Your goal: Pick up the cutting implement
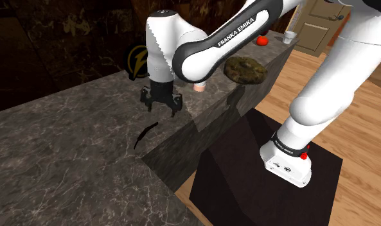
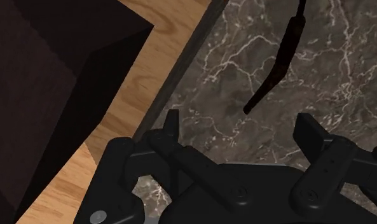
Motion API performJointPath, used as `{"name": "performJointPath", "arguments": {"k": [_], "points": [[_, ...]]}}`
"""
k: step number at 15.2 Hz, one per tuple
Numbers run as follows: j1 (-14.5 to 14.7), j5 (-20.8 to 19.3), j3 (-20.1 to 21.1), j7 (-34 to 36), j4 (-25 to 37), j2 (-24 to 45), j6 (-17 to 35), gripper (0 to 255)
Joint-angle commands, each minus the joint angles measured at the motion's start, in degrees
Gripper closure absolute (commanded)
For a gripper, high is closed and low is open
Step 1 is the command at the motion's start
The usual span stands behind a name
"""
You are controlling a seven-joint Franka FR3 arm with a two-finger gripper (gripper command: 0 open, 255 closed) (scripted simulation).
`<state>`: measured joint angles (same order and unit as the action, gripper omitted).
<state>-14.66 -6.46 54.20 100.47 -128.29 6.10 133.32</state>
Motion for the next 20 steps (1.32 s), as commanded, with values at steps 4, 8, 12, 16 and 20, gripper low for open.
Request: {"name": "performJointPath", "arguments": {"k": [4,8,12,16,20], "points": [[9.5,-14.6,-6.9,17.3,10.0,16.4,-0.7,0],[14.4,-18.2,-11.0,22.4,15.1,23.0,-0.8,0],[15.7,-20.1,-12.6,23.6,14.9,25.1,1.2,0],[16.5,-21.3,-13.6,24.3,14.9,26.5,2.4,0],[16.5,-21.4,-13.7,24.3,15.0,26.7,2.5,255]]}}
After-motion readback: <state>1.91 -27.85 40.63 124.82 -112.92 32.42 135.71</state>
